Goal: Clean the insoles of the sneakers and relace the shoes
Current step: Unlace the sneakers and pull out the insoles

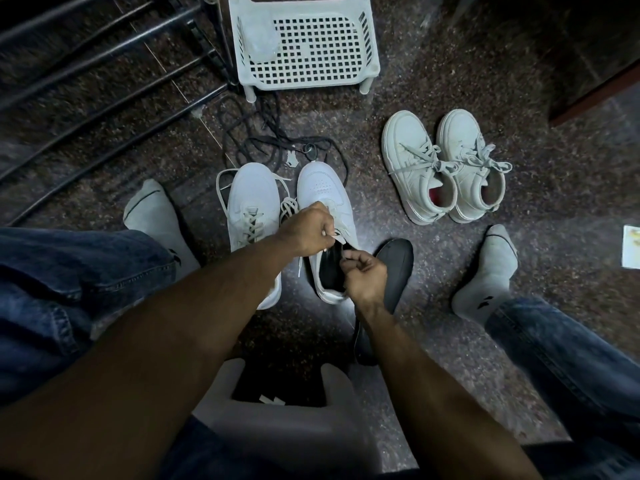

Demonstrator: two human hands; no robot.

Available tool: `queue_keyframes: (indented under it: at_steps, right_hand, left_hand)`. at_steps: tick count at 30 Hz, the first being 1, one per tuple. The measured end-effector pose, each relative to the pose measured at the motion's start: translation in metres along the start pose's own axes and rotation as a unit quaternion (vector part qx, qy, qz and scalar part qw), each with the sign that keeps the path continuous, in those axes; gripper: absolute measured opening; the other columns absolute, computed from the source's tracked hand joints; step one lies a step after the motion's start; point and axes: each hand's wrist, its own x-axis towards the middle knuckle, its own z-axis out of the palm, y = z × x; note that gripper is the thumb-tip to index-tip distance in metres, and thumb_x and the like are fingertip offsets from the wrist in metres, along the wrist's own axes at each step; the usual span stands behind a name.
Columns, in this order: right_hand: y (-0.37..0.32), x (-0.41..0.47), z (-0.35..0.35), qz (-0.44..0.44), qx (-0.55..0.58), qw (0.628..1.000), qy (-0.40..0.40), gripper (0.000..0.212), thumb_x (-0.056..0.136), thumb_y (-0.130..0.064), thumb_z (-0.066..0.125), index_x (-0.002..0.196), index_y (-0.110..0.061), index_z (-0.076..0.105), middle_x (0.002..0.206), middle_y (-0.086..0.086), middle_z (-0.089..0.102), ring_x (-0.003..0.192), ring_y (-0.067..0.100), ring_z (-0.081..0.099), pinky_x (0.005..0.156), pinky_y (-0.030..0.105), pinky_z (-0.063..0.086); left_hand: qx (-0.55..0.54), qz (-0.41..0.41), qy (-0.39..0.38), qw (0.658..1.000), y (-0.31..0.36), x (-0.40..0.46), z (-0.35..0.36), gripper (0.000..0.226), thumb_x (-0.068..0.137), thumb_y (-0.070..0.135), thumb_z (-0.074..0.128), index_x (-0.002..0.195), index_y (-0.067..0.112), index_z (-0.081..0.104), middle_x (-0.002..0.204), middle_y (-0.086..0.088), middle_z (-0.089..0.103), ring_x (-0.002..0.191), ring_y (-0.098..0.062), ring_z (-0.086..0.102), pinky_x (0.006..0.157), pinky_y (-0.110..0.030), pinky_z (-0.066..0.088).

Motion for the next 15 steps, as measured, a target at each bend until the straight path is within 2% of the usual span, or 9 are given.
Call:
queue_keyframes:
  at_steps: [2, 4, 7, 9, 11, 13, 15]
  right_hand:
    - [-0.005, 0.002, -0.001, 0.04, 0.061, 0.997, -0.006, 0.025, 0.084, 0.001, 0.063, 0.076, -0.022, 0.071, 0.069, 0.001, 0.067, 0.055, 0.011, 0.053, 0.055, 0.026, 0.045]
    - [-0.012, 0.004, -0.003, 0.058, 0.083, 0.995, -0.008, 0.023, 0.083, 0.001, 0.064, 0.075, -0.019, 0.071, 0.068, 0.0, 0.066, 0.058, 0.01, 0.055, 0.058, 0.024, 0.046]
    - [-0.02, 0.01, -0.012, 0.028, 0.002, 1.0, -0.008, 0.021, 0.079, -0.006, 0.068, 0.069, -0.024, 0.069, 0.07, -0.004, 0.069, 0.066, 0.013, 0.06, 0.066, 0.027, 0.05]
    - [-0.029, 0.012, -0.019, 0.007, -0.064, 0.998, -0.027, 0.017, 0.074, -0.011, 0.071, 0.064, -0.024, 0.068, 0.068, -0.007, 0.07, 0.065, 0.013, 0.064, 0.068, 0.03, 0.053]
    - [-0.037, 0.012, -0.025, -0.002, -0.083, 0.996, -0.046, 0.015, 0.071, -0.012, 0.073, 0.06, -0.021, 0.069, 0.066, -0.006, 0.071, 0.066, 0.014, 0.066, 0.069, 0.032, 0.055]
    - [-0.043, 0.009, -0.03, 0.005, -0.087, 0.994, -0.062, 0.018, 0.073, -0.007, 0.075, 0.059, -0.016, 0.07, 0.058, -0.005, 0.067, 0.054, 0.009, 0.061, 0.058, 0.03, 0.052]
    - [-0.05, 0.002, -0.038, 0.007, -0.107, 0.992, -0.073, 0.015, 0.076, -0.005, 0.075, 0.062, -0.01, 0.071, 0.046, -0.007, 0.059, 0.036, 0.001, 0.047, 0.043, 0.022, 0.039]
  left_hand:
    - [0.0, 0.009, -0.008, 1.0, 0.0, -0.002, 0.0, 0.007, 0.077, 0.008, 0.072, 0.085, 0.009, 0.072, 0.108, -0.004, 0.052, 0.108, -0.024, 0.058, 0.095, -0.037, 0.045]
    - [0.001, 0.015, -0.01, 1.0, 0.0, -0.002, 0.0, 0.007, 0.078, 0.009, 0.073, 0.085, 0.009, 0.072, 0.108, -0.004, 0.052, 0.106, -0.024, 0.058, 0.095, -0.034, 0.045]
    - [0.016, 0.011, -0.005, 1.0, 0.002, 0.001, -0.003, 0.005, 0.077, 0.012, 0.071, 0.081, 0.015, 0.071, 0.103, 0.002, 0.049, 0.1, -0.022, 0.059, 0.09, -0.036, 0.048]
    - [0.042, 0.007, -0.015, 0.999, 0.002, 0.001, -0.005, 0.005, 0.078, 0.016, 0.07, 0.079, 0.021, 0.068, 0.106, 0.003, 0.049, 0.101, -0.022, 0.059, 0.09, -0.039, 0.049]
    - [0.066, 0.006, -0.027, 0.997, 0.001, -0.002, -0.003, 0.007, 0.08, 0.019, 0.068, 0.078, 0.023, 0.064, 0.111, 0.003, 0.049, 0.101, -0.024, 0.059, 0.089, -0.041, 0.049]
    - [0.077, 0.004, -0.031, 0.997, -0.001, -0.006, 0.003, 0.006, 0.082, 0.018, 0.066, 0.078, 0.022, 0.064, 0.114, 0.001, 0.049, 0.104, -0.025, 0.059, 0.089, -0.041, 0.049]
    - [0.079, -0.001, -0.03, 0.996, -0.001, -0.008, 0.005, 0.005, 0.083, 0.018, 0.065, 0.079, 0.021, 0.065, 0.119, -0.001, 0.05, 0.112, -0.025, 0.058, 0.091, -0.041, 0.049]
